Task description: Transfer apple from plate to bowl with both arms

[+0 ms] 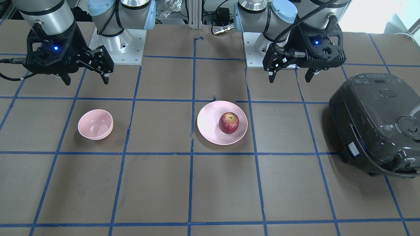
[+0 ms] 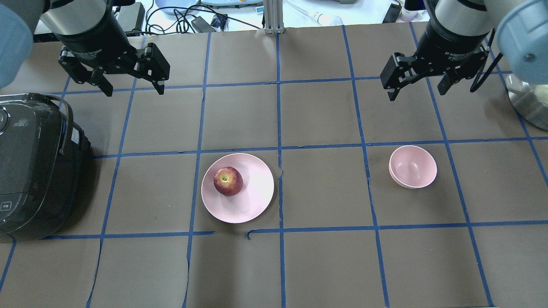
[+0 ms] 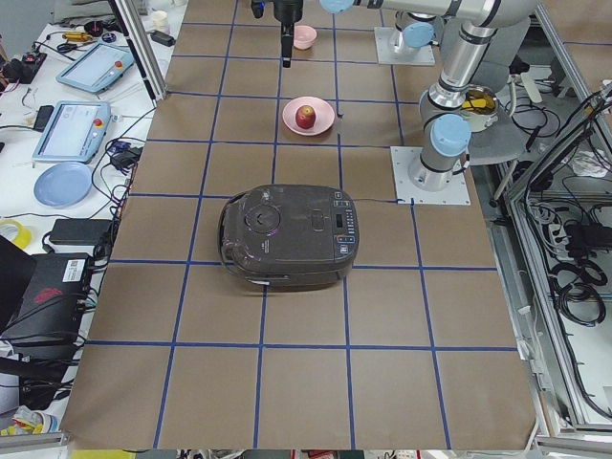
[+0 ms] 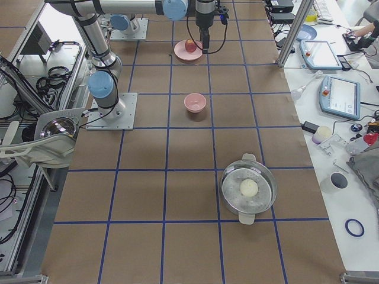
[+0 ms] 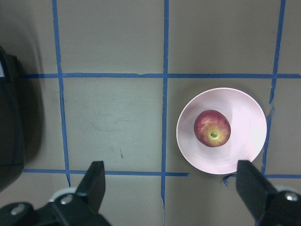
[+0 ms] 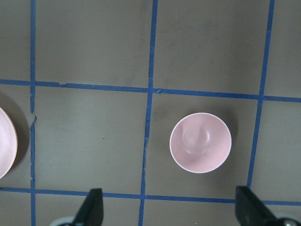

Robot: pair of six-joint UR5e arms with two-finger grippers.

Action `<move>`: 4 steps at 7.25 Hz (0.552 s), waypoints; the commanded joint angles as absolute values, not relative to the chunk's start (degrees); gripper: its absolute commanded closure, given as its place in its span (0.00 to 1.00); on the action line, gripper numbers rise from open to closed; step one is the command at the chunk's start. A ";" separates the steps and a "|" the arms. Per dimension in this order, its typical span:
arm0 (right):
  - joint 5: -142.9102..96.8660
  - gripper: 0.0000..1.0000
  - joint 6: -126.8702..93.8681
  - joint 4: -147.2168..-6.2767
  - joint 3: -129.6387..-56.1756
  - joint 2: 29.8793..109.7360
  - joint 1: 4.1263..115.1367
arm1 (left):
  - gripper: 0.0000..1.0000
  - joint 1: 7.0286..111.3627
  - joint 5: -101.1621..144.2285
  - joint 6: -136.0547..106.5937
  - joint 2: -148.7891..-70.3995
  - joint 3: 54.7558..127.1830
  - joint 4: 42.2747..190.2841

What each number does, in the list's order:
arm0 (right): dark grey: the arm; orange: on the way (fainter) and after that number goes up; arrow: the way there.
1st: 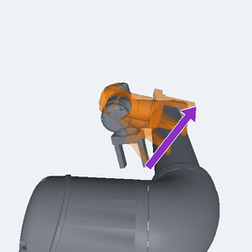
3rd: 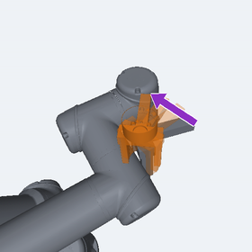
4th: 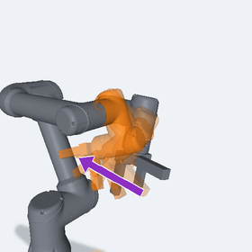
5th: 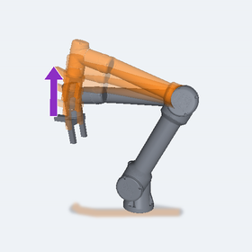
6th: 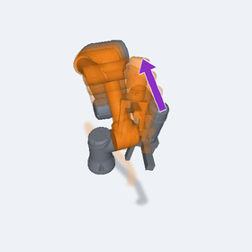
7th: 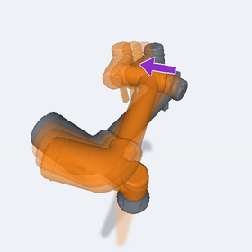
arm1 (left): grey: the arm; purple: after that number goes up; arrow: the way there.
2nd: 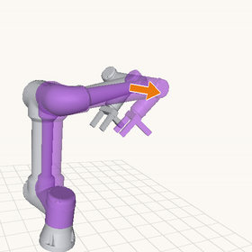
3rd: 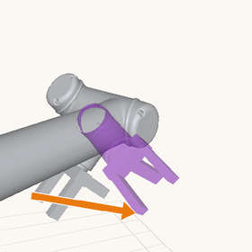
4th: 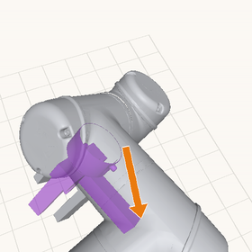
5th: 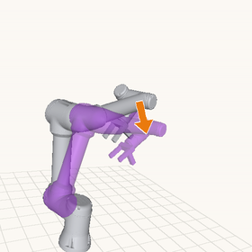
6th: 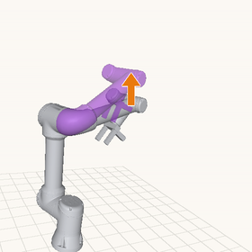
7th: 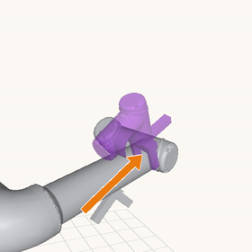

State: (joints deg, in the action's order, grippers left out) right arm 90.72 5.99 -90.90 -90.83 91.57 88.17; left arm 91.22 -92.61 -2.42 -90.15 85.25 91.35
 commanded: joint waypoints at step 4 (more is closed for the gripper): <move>90.70 0.00 5.98 -91.41 -90.70 91.58 88.07 | 0.00 94.20 -92.28 -3.77 -93.33 86.21 89.22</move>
State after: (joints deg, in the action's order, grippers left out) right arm 90.72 5.98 -91.27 -90.75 91.58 88.13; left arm 92.34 -92.26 -2.83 -92.01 85.40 90.02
